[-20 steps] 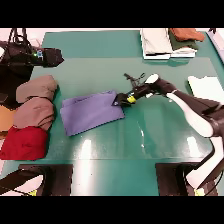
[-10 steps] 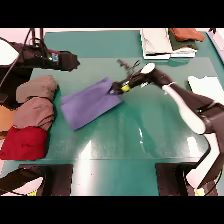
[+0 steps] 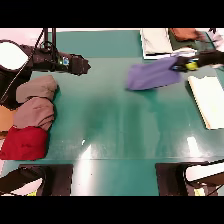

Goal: Fold the shirts.

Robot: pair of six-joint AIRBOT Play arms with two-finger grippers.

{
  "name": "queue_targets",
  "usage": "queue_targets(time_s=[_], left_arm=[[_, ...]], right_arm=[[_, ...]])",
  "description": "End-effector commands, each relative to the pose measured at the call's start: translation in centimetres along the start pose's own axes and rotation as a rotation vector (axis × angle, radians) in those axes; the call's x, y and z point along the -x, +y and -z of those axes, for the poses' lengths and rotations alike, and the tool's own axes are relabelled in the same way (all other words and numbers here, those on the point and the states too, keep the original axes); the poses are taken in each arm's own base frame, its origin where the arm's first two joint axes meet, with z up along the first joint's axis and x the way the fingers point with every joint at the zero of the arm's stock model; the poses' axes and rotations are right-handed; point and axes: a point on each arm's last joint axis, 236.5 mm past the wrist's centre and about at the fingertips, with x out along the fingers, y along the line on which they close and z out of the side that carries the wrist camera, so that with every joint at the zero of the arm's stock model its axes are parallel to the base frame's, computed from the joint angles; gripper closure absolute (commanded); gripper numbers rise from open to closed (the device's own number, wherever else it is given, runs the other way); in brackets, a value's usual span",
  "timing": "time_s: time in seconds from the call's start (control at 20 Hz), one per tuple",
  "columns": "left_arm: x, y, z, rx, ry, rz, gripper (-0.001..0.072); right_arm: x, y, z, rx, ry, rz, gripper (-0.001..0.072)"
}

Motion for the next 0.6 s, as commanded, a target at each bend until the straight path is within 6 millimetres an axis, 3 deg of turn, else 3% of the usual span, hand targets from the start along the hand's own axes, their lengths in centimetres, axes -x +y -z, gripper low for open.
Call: queue_targets(time_s=[0.0, 0.1, 0.25, 0.55], left_arm=[[-0.1, -0.1, 0.0, 0.025, 0.001, 0.003, 0.0683], [-0.1, -0.1, 0.0, 0.032, 0.001, 0.003, 0.0683], [-0.1, -0.1, 0.0, 0.052, 0.001, 0.004, 0.0683], [-0.1, -0.1, 0.1, 0.074, 0.003, 0.003, 0.0683]], right_arm=[[6.6, -9.3, -2.0, -0.157, -0.165, 0.122, 0.0693], [9.3, -12.1, -3.9, -0.237, -0.295, 0.118, 0.0692], [12.1, -13.8, -6.3, -0.297, -0.445, 0.098, 0.0693], [17.3, -11.9, -9.8, -0.152, -0.531, 0.160, 0.0693]])
